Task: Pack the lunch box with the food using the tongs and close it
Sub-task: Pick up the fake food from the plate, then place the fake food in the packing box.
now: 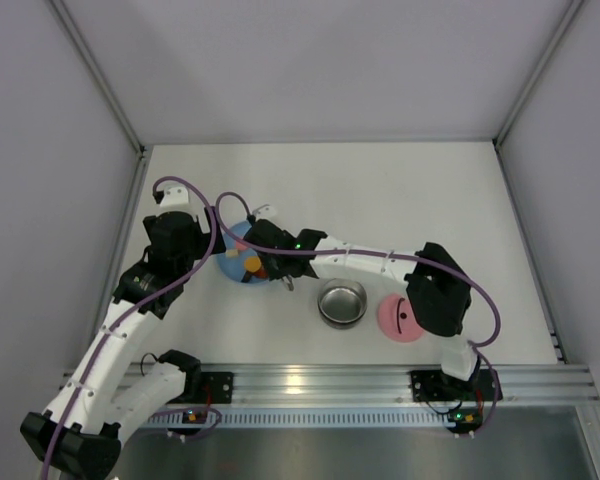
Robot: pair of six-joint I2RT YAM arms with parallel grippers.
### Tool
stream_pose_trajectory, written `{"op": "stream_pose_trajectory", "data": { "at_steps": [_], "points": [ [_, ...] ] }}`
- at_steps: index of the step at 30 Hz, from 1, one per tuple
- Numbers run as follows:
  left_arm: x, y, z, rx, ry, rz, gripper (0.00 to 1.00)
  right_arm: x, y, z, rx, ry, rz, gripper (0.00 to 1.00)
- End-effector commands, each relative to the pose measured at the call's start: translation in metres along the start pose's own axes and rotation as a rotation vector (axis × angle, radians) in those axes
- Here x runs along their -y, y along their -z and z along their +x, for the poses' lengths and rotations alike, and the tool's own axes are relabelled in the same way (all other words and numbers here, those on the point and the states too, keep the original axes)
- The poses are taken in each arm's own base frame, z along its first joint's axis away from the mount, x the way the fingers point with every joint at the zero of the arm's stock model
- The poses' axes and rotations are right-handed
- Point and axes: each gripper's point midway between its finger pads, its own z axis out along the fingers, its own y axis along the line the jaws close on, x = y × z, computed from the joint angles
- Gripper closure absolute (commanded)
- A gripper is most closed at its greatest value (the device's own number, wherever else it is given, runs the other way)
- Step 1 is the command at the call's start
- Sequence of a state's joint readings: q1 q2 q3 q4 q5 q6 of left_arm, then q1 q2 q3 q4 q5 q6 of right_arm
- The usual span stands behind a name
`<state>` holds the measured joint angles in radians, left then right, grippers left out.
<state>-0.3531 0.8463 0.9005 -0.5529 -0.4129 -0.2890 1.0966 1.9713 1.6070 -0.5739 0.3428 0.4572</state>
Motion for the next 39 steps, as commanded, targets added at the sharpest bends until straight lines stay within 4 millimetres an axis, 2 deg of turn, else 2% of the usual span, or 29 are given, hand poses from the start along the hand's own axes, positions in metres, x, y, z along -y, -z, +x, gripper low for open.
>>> {"op": "stream_pose_trajectory", "data": {
  "at_steps": [1,6,10,13,14,15,16,17,18,19,20,21,22,23,24,25,26,27,29,30,33,39],
  "points": [
    [0.000,0.005,-0.017,0.044,0.025,0.001,0.01,-0.003,0.026,-0.026,0.072,-0.024,-0.004,0.92],
    [0.000,0.006,-0.016,0.043,0.023,0.002,0.01,0.005,0.050,-0.034,0.113,-0.038,-0.011,0.95],
    [0.000,0.005,-0.016,0.042,0.022,0.002,0.01,0.013,0.081,-0.046,0.164,-0.059,-0.037,0.97],
    [0.000,0.005,-0.017,0.043,0.023,0.001,0.01,0.020,0.102,-0.042,0.177,-0.060,-0.046,0.97],
    [0.000,0.005,-0.016,0.041,0.023,0.003,0.01,0.026,0.104,-0.035,0.166,-0.057,-0.036,0.98],
    [0.001,0.005,-0.016,0.042,0.026,0.005,0.01,0.032,0.118,-0.036,0.185,-0.068,-0.042,0.98],
    [0.002,0.005,-0.016,0.039,0.025,0.011,0.01,0.037,0.125,-0.031,0.180,-0.073,-0.039,0.97],
    [0.003,0.005,-0.016,0.036,0.024,0.015,0.01,0.043,0.125,-0.014,0.152,-0.069,-0.031,0.97],
    [0.004,0.005,-0.016,0.035,0.026,0.019,0.01,0.049,0.143,-0.014,0.176,-0.086,-0.053,0.97],
    [0.004,0.005,-0.015,0.032,0.025,0.023,0.01,0.053,0.149,-0.007,0.173,-0.092,-0.063,0.97],
    [0.006,0.006,-0.016,0.032,0.028,0.031,0.01,0.062,0.148,0.016,0.125,-0.088,-0.051,0.97],
    [0.006,0.006,-0.016,0.031,0.029,0.032,0.01,0.068,0.154,0.024,0.118,-0.096,-0.048,0.97],
    [0.007,0.006,-0.016,0.029,0.030,0.038,0.01,0.075,0.173,0.027,0.147,-0.120,-0.067,0.96],
    [0.009,0.006,-0.016,0.029,0.032,0.046,0.01,0.082,0.171,0.050,0.101,-0.121,-0.062,0.96],
    [0.009,0.006,-0.016,0.027,0.034,0.049,0.01,0.089,0.186,0.053,0.127,-0.144,-0.081,0.96],
    [0.010,0.006,-0.016,0.023,0.031,0.051,0.01,0.093,0.192,0.061,0.122,-0.166,-0.089,0.96],
    [0.010,0.006,-0.015,0.020,0.030,0.050,0.01,0.100,0.192,0.081,0.076,-0.157,-0.075,0.96],
    [0.009,0.006,-0.015,0.019,0.030,0.047,0.01,0.106,0.203,0.086,0.092,-0.170,-0.087,0.96],
    [0.009,0.006,-0.016,0.019,0.028,0.048,0.01,0.116,0.207,0.103,0.073,-0.186,-0.074,0.96],
    [0.009,0.006,-0.016,0.020,0.025,0.046,0.01,0.123,0.215,0.110,0.074,-0.193,-0.079,0.95],
    [0.010,0.006,-0.016,0.019,0.026,0.053,0.01,0.129,0.223,0.127,0.063,-0.207,-0.101,0.94],
    [0.010,0.006,-0.015,0.016,0.024,0.049,0.01,0.127,0.221,0.150,-0.001,-0.192,-0.134,0.94]
  ]
}}
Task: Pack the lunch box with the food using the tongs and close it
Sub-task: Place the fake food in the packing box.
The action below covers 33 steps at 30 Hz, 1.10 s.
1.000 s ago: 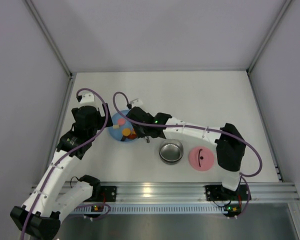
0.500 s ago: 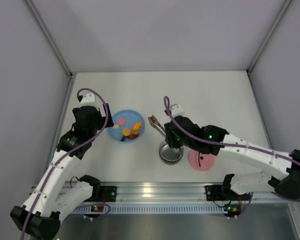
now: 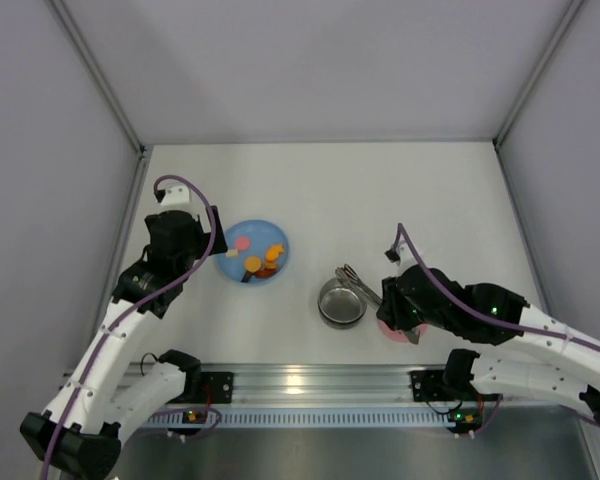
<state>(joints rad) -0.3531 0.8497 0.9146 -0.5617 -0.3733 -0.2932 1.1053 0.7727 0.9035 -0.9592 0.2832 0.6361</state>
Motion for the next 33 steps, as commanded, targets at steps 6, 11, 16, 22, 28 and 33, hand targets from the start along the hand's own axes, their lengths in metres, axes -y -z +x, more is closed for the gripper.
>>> {"op": "stream_pose_trajectory", "data": {
  "at_steps": [6,11,16,22,28,33],
  "points": [
    [0.002,0.002,-0.012,0.018,0.012,0.003,0.01,0.001,0.001,0.028,-0.080,0.025,-0.028,0.91],
    [-0.001,0.002,-0.012,0.021,0.012,-0.009,0.01,0.002,-0.002,0.034,-0.097,0.036,-0.031,0.87],
    [0.000,0.002,-0.012,0.022,0.011,-0.005,0.01,-0.001,0.000,0.029,-0.088,0.039,-0.039,0.81],
    [0.001,0.003,-0.012,0.021,0.009,-0.001,0.01,-0.002,0.002,0.025,-0.082,0.035,-0.039,0.69],
    [0.001,0.004,-0.014,0.026,0.013,0.001,0.01,-0.004,0.005,0.021,-0.070,0.034,-0.045,0.58],
    [0.000,0.004,-0.014,0.028,0.013,-0.001,0.01,-0.009,0.009,0.013,-0.055,0.035,-0.057,0.58]
  ]
}}
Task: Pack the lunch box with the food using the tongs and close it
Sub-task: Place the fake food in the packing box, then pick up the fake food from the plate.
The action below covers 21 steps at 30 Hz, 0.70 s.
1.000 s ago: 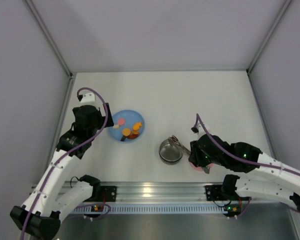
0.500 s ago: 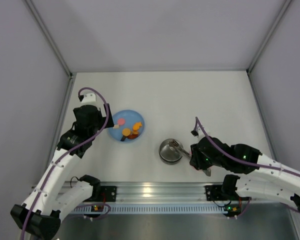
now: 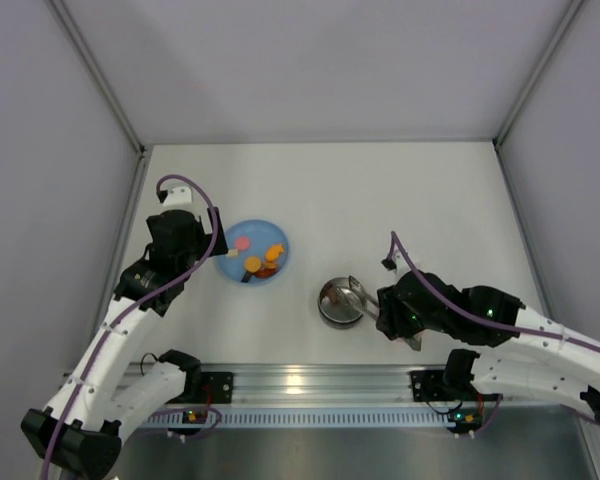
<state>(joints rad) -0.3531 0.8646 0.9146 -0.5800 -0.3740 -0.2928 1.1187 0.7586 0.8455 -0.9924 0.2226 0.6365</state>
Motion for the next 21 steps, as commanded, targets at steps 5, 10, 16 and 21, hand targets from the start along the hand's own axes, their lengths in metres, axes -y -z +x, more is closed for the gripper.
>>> {"op": "stream_pose_trajectory", "data": {
  "at_steps": [5,10,16,21],
  "points": [
    [0.000,0.008,-0.021,0.057,0.025,0.003,0.01,-0.023,0.023,-0.034,0.079,0.012,-0.071,0.58],
    [-0.003,0.009,-0.022,0.065,0.030,-0.010,0.01,-0.047,0.029,-0.068,0.136,0.042,-0.118,0.58],
    [-0.007,0.008,-0.021,0.067,0.030,-0.032,0.01,-0.099,0.003,-0.118,0.185,0.122,-0.178,0.57],
    [-0.013,0.008,-0.022,0.073,0.034,-0.067,0.01,-0.134,-0.041,-0.157,0.181,0.200,-0.142,0.57]
  ]
}}
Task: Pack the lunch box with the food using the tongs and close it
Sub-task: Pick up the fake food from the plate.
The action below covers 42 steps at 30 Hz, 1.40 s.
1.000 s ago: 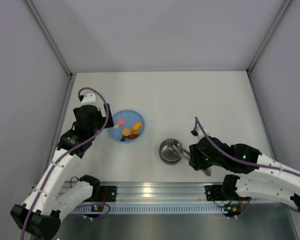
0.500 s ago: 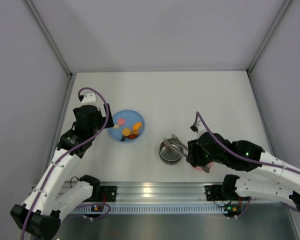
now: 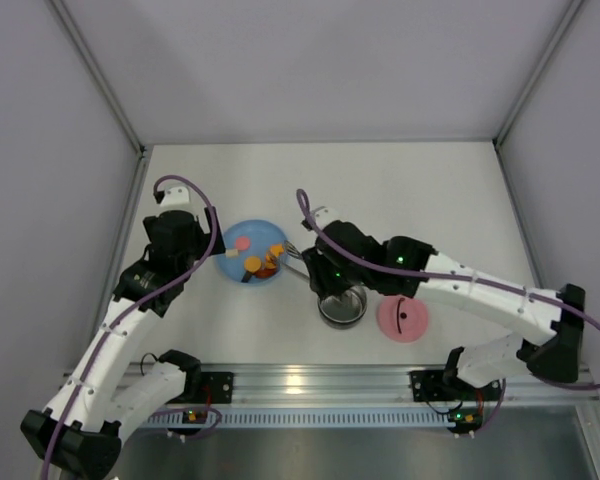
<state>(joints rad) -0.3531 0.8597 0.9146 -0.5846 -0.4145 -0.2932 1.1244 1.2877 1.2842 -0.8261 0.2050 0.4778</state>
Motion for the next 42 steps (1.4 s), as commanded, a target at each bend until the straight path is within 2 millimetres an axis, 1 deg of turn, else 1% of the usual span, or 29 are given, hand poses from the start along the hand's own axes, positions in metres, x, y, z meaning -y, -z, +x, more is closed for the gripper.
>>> {"op": "stream_pose_trajectory", "data": {
  "at_steps": [1,2,3,4,5,6,7,8,9,10,11,13,14,15,16,17,18,19,21,25,28,34,42],
  "points": [
    [-0.007,0.006,-0.020,0.060,0.035,-0.037,0.01,-0.038,-0.015,-0.056,0.131,0.064,-0.074,0.57],
    [-0.007,0.006,-0.020,0.063,0.035,-0.040,0.01,-0.042,-0.034,-0.055,0.105,0.085,-0.066,0.57],
    [-0.008,0.006,-0.020,0.061,0.036,-0.047,0.01,-0.050,-0.035,-0.066,0.122,0.086,-0.079,0.57],
    [-0.012,0.006,-0.020,0.064,0.039,-0.068,0.01,-0.055,-0.042,-0.069,0.115,0.092,-0.091,0.57],
    [-0.013,0.005,-0.020,0.062,0.041,-0.078,0.01,-0.058,-0.059,-0.066,0.087,0.107,-0.082,0.57],
    [-0.016,0.005,-0.019,0.060,0.044,-0.096,0.01,-0.065,-0.061,-0.075,0.098,0.108,-0.092,0.56],
    [-0.019,0.004,-0.018,0.058,0.044,-0.115,0.01,-0.068,-0.067,-0.076,0.092,0.114,-0.096,0.57],
    [-0.025,0.003,-0.017,0.049,0.048,-0.156,0.01,-0.073,-0.078,-0.078,0.079,0.121,-0.096,0.57],
    [-0.029,0.002,-0.016,0.045,0.049,-0.183,0.01,-0.076,-0.084,-0.078,0.072,0.124,-0.101,0.56],
    [-0.032,-0.001,-0.013,0.031,0.047,-0.213,0.01,-0.079,-0.096,-0.073,0.045,0.130,-0.103,0.57],
    [-0.038,-0.002,-0.014,0.029,0.053,-0.247,0.01,-0.083,-0.099,-0.077,0.051,0.137,-0.112,0.57],
    [-0.041,-0.004,-0.011,0.014,0.060,-0.264,0.01,-0.088,-0.107,-0.078,0.045,0.142,-0.122,0.56],
    [-0.046,-0.008,-0.010,0.000,0.069,-0.279,0.01,-0.089,-0.118,-0.074,0.025,0.152,-0.118,0.57],
    [-0.045,-0.010,-0.009,-0.006,0.081,-0.266,0.01,-0.092,-0.119,-0.080,0.036,0.153,-0.121,0.56],
    [-0.051,-0.012,-0.009,-0.012,0.098,-0.278,0.01,-0.091,-0.128,-0.076,0.020,0.159,-0.111,0.57],
    [-0.052,-0.014,-0.008,-0.020,0.111,-0.275,0.01,-0.092,-0.129,-0.081,0.028,0.163,-0.110,0.57],
    [-0.050,-0.015,-0.007,-0.029,0.120,-0.254,0.01,-0.092,-0.133,-0.081,0.025,0.167,-0.102,0.56],
    [-0.052,-0.016,-0.007,-0.031,0.131,-0.258,0.01,-0.091,-0.139,-0.080,0.018,0.170,-0.096,0.57],
    [-0.054,-0.017,-0.006,-0.036,0.139,-0.263,0.01,-0.090,-0.142,-0.084,0.026,0.173,-0.087,0.56],
    [-0.061,-0.020,-0.006,-0.041,0.165,-0.277,0.01,-0.086,-0.155,-0.082,0.022,0.181,-0.058,0.56],
    [-0.066,-0.025,-0.003,-0.061,0.188,-0.280,0.01,-0.078,-0.161,-0.081,0.021,0.183,-0.026,0.56],
    [-0.075,-0.031,0.001,-0.086,0.218,-0.297,0.01,-0.076,-0.170,-0.081,0.020,0.185,-0.019,0.56],
    [-0.079,-0.034,0.004,-0.099,0.219,-0.312,0.01,-0.072,-0.183,-0.079,0.006,0.190,-0.013,0.57]
  ]
}}
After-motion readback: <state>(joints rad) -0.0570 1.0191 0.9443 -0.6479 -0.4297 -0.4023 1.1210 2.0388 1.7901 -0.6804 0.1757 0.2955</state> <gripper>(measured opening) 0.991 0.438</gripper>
